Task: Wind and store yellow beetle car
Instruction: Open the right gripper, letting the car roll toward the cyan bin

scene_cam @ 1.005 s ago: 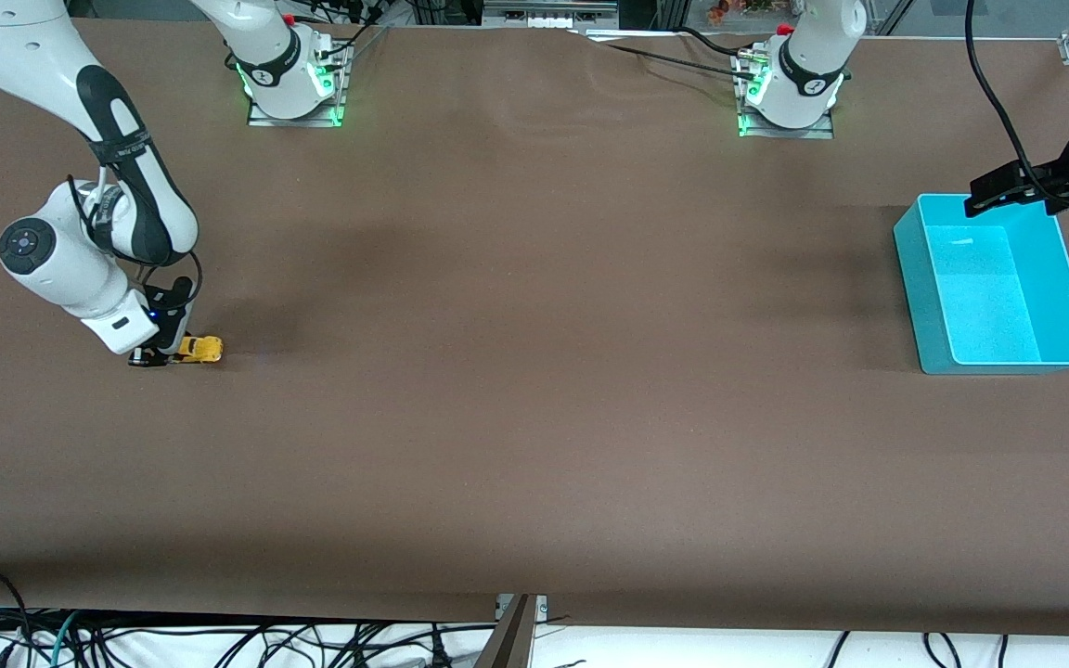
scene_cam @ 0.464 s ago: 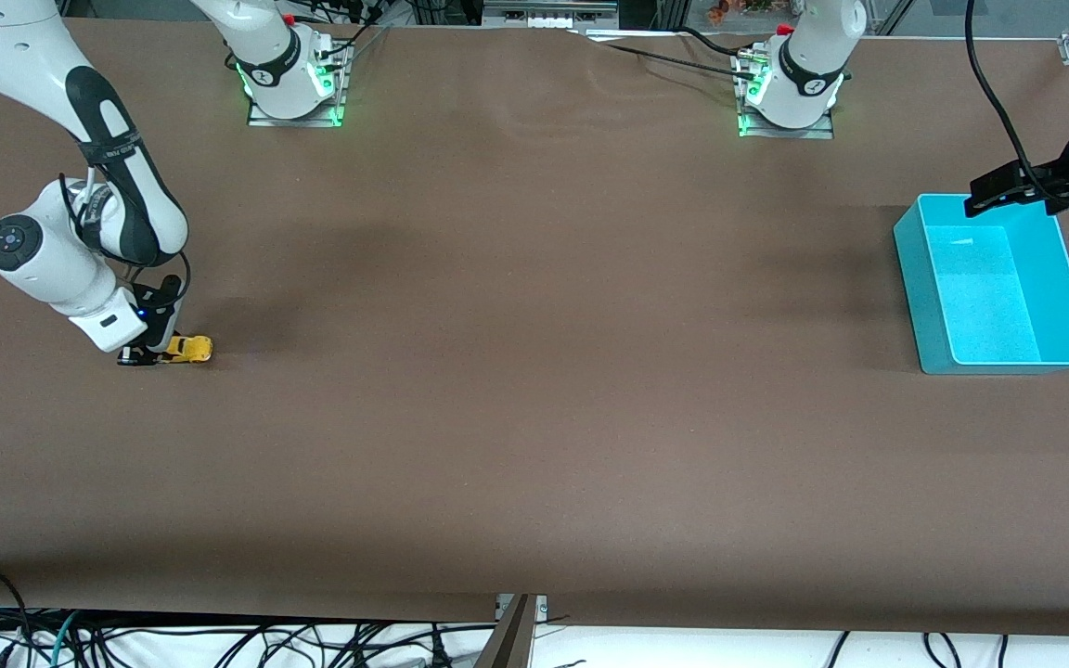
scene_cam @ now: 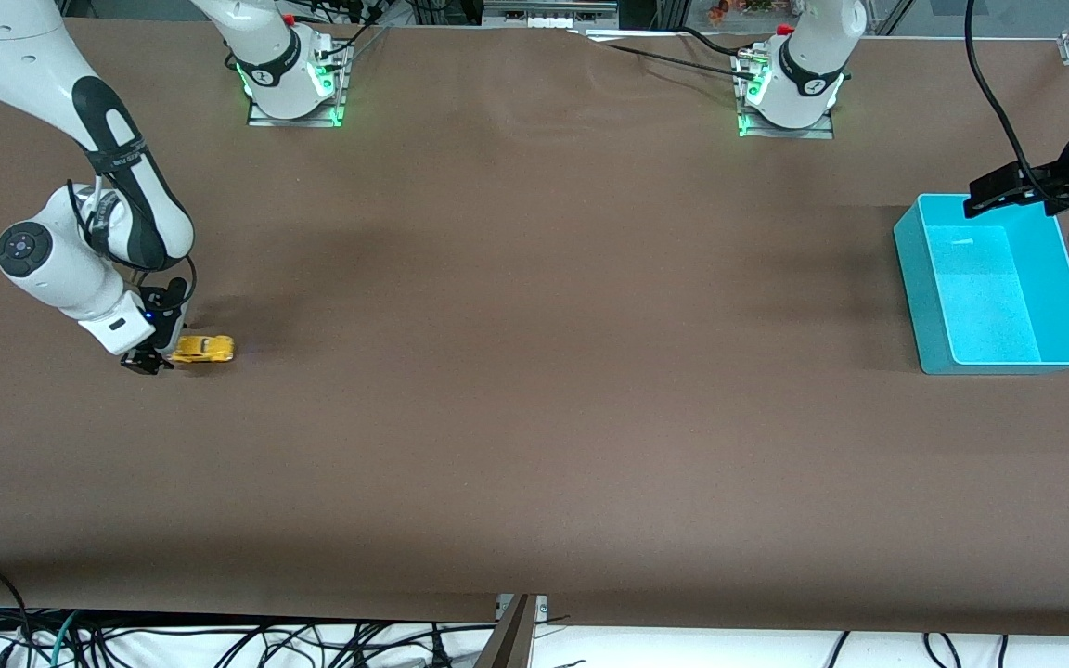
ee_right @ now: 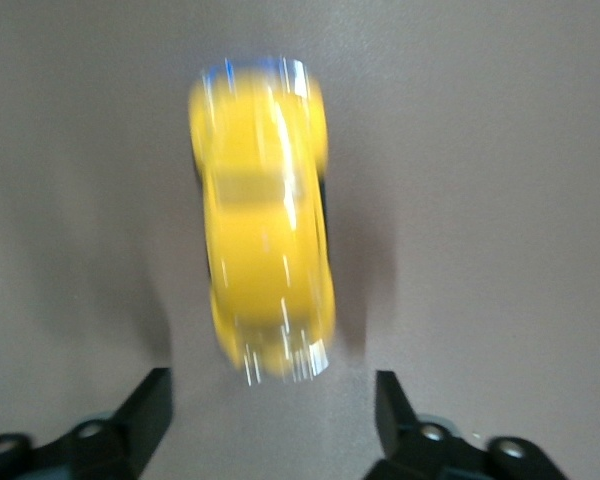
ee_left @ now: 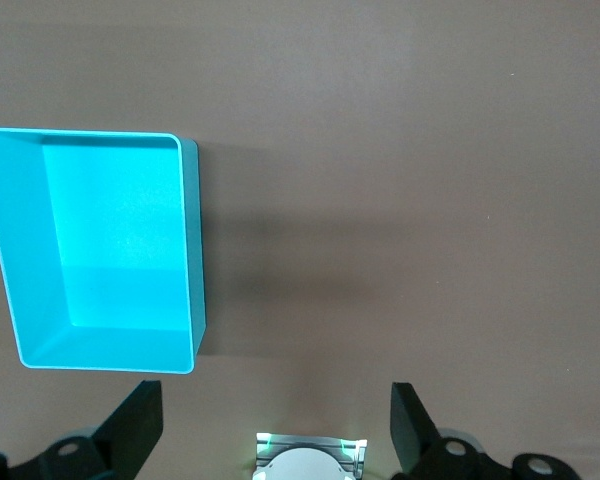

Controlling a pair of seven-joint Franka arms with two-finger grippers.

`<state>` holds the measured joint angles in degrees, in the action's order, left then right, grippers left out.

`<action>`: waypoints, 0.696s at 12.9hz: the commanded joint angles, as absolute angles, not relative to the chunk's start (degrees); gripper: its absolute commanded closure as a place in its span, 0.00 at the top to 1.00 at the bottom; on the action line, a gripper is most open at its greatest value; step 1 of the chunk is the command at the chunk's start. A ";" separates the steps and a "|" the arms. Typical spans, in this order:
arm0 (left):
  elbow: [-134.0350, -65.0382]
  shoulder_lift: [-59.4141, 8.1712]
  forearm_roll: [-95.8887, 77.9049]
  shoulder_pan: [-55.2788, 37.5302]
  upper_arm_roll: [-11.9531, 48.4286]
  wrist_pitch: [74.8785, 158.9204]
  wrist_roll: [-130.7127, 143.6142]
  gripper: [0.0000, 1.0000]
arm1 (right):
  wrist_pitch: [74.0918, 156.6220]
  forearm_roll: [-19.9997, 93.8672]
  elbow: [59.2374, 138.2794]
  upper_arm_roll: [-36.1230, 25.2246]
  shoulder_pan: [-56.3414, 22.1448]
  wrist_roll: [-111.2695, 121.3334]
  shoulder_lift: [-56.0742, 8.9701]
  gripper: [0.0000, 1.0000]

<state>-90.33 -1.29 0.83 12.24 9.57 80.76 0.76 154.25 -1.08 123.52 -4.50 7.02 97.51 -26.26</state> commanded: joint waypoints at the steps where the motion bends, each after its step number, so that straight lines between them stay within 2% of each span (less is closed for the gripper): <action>1: -90.18 -1.23 0.44 12.66 9.58 80.51 -0.79 1.00 | 149.52 -1.23 120.68 -3.25 7.91 98.44 -25.49 1.00; 9: -90.18 -1.76 0.44 12.66 9.58 80.60 -0.79 1.00 | 141.51 -0.97 114.44 -2.29 7.91 97.21 -23.91 1.00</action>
